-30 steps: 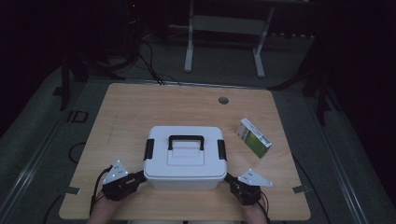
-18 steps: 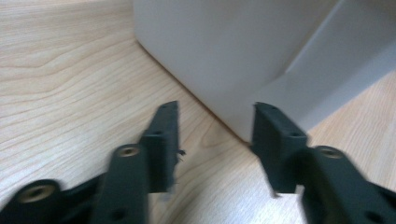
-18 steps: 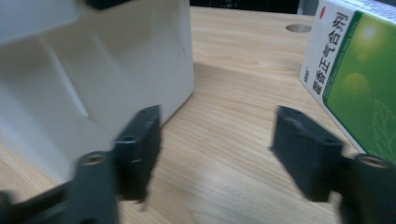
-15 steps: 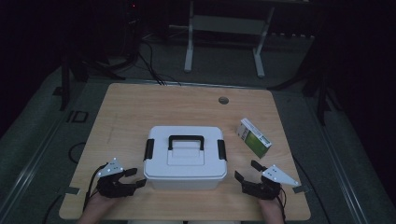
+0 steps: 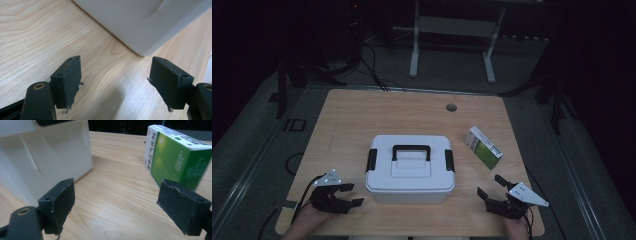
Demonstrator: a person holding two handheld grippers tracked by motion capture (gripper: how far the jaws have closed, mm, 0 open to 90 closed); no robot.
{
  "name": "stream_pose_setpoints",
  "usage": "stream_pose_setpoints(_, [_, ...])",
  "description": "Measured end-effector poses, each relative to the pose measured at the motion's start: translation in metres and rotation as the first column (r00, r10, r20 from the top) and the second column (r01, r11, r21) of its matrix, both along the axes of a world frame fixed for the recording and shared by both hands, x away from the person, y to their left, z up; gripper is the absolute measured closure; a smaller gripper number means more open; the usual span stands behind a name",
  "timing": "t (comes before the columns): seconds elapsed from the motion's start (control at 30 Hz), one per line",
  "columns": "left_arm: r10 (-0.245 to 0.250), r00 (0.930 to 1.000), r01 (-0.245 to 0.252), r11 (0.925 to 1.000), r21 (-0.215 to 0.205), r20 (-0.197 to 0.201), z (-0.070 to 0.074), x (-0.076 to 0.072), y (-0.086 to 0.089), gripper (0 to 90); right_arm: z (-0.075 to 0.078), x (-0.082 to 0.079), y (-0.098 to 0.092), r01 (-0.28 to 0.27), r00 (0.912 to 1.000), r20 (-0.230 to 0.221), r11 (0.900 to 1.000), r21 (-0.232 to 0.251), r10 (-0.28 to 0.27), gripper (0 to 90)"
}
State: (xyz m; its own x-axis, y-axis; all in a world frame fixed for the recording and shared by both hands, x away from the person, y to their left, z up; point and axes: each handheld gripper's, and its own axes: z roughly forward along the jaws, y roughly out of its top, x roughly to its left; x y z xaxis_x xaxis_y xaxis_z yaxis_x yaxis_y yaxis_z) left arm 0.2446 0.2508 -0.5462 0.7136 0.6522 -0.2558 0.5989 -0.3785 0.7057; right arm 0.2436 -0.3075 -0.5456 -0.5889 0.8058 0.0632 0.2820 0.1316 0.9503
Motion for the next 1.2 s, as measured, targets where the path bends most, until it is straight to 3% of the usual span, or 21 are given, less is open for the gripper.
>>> stream_pose_setpoints(0.03, [-0.002,1.0,0.002,0.9999,0.014,0.003,0.002,0.001,0.0,25.8,-0.002,-0.001,-0.004,0.012,0.9999,-0.003,0.999,-0.033,-0.012,14.1])
stream_pose_setpoints(0.1, [-0.001,1.0,0.001,0.999,0.044,0.002,0.004,0.002,0.001,25.7,-0.005,-0.001,-0.007,0.016,0.9999,-0.002,0.999,-0.039,-0.016,14.1])
stream_pose_setpoints(0.2, [-0.013,0.9999,0.013,0.998,0.062,-0.011,0.006,0.004,0.002,25.8,-0.004,-0.001,-0.01,0.026,0.9997,-0.001,0.999,-0.04,-0.026,14.1])
stream_pose_setpoints(0.3, [-0.039,0.9987,0.042,0.9933,0.107,-0.034,0.012,0.007,0.005,25.8,-0.003,-0.002,-0.012,0.028,0.9996,0.01,0.999,-0.021,-0.028,14.1])
stream_pose_setpoints(0.5, [-0.054,0.9969,0.062,0.9875,0.145,-0.058,0.021,0.012,0.011,25.8,-0.003,-0.001,-0.011,0.021,0.9998,0.006,1.0,-0.024,-0.021,14.1])
stream_pose_setpoints(0.63, [-0.068,0.9936,0.086,0.9731,0.214,-0.09,0.026,0.015,0.015,25.8,-0.003,-0.001,-0.01,0.019,0.9998,0.005,0.999,-0.027,-0.019,14.1])
stream_pose_setpoints(0.67, [-0.068,0.9936,0.086,0.9731,0.214,-0.09,0.026,0.015,0.015,25.8,-0.003,-0.001,-0.01,0.019,0.9998,0.005,0.999,-0.027,-0.019,14.1])
stream_pose_setpoints(0.7, [-0.079,0.9914,0.102,0.9642,0.245,-0.105,0.028,0.016,0.016,25.8,-0.003,-0.001,-0.01,0.02,0.9998,0.004,0.999,-0.027,-0.02,14.1])
stream_pose_setpoints(0.8, [-0.079,0.9908,0.105,0.9593,0.262,-0.111,0.03,0.016,0.017,25.8,-0.003,-0.001,-0.01,0.021,0.9998,0.003,0.999,-0.025,-0.021,14.1])
stream_pose_setpoints(0.83, [-0.084,0.9886,0.116,0.952,0.283,-0.125,0.036,0.018,0.021,25.8,-0.003,-0.001,-0.011,0.025,0.9997,0.002,0.999,-0.027,-0.025,14.1])
stream_pose_setpoints(0.9, [-0.085,0.9874,0.12,0.9498,0.289,-0.134,0.038,0.018,0.021,25.8,-0.003,-0.001,-0.011,0.026,0.9997,0.002,0.999,-0.026,-0.026,14.1])
stream_pose_setpoints(0.93, [-0.087,0.9861,0.127,0.9423,0.31,-0.142,0.042,0.02,0.023,25.8,-0.003,-0.001,-0.01,0.024,0.9997,0.002,0.999,-0.03,-0.024,14.1])
stream_pose_setpoints(0.97, [-0.087,0.9861,0.127,0.9423,0.31,-0.142,0.042,0.02,0.023,25.8,-0.003,-0.001,-0.01,0.024,0.9997,0.002,0.999,-0.03,-0.024,14.1])
stream_pose_setpoints(1.0, [-0.093,0.9837,0.138,0.9403,0.311,-0.153,0.044,0.021,0.024,25.8,-0.003,-0.001,-0.01,0.024,0.9997,0.0,0.999,-0.032,-0.024,14.1])
stream_pose_setpoints(1.07, [-0.099,0.9805,0.153,0.9277,0.341,-0.17,0.047,0.023,0.025,25.8,-0.004,-0.001,-0.01,0.024,0.9997,-0.002,0.999,-0.036,-0.024,14.1])
stream_pose_setpoints(1.2, [-0.106,0.974,0.173,0.9195,0.353,-0.2,0.049,0.026,0.025,25.8,-0.004,0.0,-0.011,0.017,0.9998,-0.007,1.0,-0.026,-0.017,14.1])
